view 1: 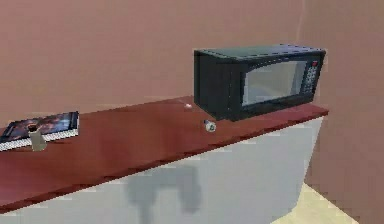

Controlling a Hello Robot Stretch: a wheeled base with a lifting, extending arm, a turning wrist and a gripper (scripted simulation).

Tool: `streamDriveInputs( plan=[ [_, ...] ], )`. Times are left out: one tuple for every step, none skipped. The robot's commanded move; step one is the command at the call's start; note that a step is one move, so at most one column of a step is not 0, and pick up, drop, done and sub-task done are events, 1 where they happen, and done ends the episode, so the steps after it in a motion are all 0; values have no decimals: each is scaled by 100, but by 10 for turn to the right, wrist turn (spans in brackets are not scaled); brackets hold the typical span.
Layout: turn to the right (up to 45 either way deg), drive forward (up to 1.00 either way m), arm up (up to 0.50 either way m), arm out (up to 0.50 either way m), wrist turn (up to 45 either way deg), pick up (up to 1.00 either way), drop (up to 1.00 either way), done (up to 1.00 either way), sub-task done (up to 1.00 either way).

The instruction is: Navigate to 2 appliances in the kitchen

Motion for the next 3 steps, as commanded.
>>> streamDriveInputs(
  plan=[
    [0, 15, 0, 0, 0, 0, 0, 0, 0],
    [180, 0, 0, 0, 0, 0, 0, 0, 0],
    [0, 0, 0, 0, 0, 0, 0, 100, 0]
  ],
)
